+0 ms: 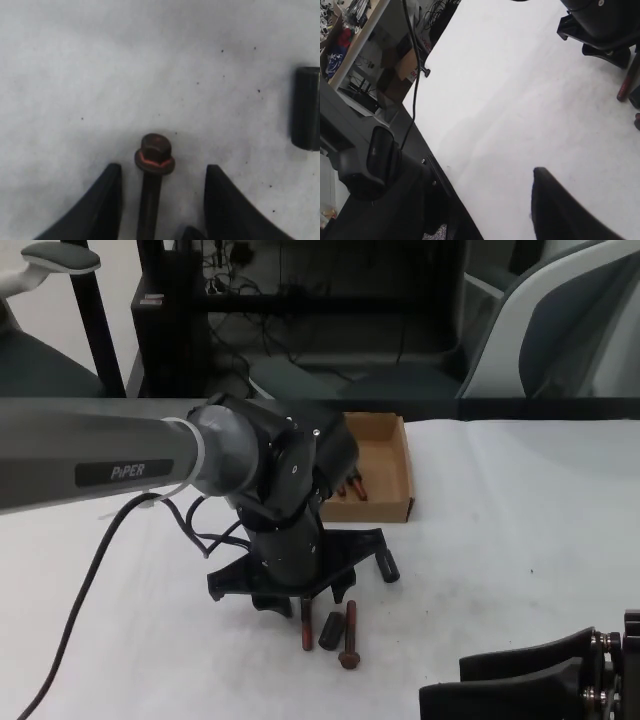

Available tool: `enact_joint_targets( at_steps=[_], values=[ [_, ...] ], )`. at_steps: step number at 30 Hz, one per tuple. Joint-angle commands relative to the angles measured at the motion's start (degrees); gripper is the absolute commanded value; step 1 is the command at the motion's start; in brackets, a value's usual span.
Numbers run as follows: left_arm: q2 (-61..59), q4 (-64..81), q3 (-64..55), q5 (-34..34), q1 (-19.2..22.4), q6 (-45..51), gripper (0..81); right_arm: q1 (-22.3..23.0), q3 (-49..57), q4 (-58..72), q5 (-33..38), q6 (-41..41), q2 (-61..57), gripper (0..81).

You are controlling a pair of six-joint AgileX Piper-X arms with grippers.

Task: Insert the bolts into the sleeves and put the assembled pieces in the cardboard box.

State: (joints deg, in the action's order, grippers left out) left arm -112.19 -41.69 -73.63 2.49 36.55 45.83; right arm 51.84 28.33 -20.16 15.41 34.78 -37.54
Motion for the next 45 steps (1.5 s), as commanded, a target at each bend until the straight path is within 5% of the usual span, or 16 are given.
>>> enact_joint_targets(
  at_steps=[1, 7, 16, 19, 45],
  values=[
    [-0.8, -1.6, 0.0, -0.3, 0.0, 0.5, 48.4, -0.1, 0.8, 0.7, -0.1, 0.3, 0.3, 62.4],
    [-0.8, -5.0, 0.0, 0.5, 0.1, 0.3, 23.9, -0.1, 0.8, 0.7, -0.1, 0.2, 0.3, 62.4],
    [-0.8, -6.3, 0.0, -1.8, 0.0, -1.3, 19.5, -0.1, 0.8, 0.7, -0.1, 0.0, 0.3, 62.4],
    [-0.8, -6.1, 0.0, -2.5, 0.0, -2.9, 2.1, -0.1, 0.8, 0.7, -0.1, 0.0, 0.3, 62.4],
    [13.9, -0.8, 7.2, -12.0, 0.0, -24.5, 1.7, -0.1, 0.8, 0.7, -0.2, 0.0, 0.3, 62.4]
  ],
)
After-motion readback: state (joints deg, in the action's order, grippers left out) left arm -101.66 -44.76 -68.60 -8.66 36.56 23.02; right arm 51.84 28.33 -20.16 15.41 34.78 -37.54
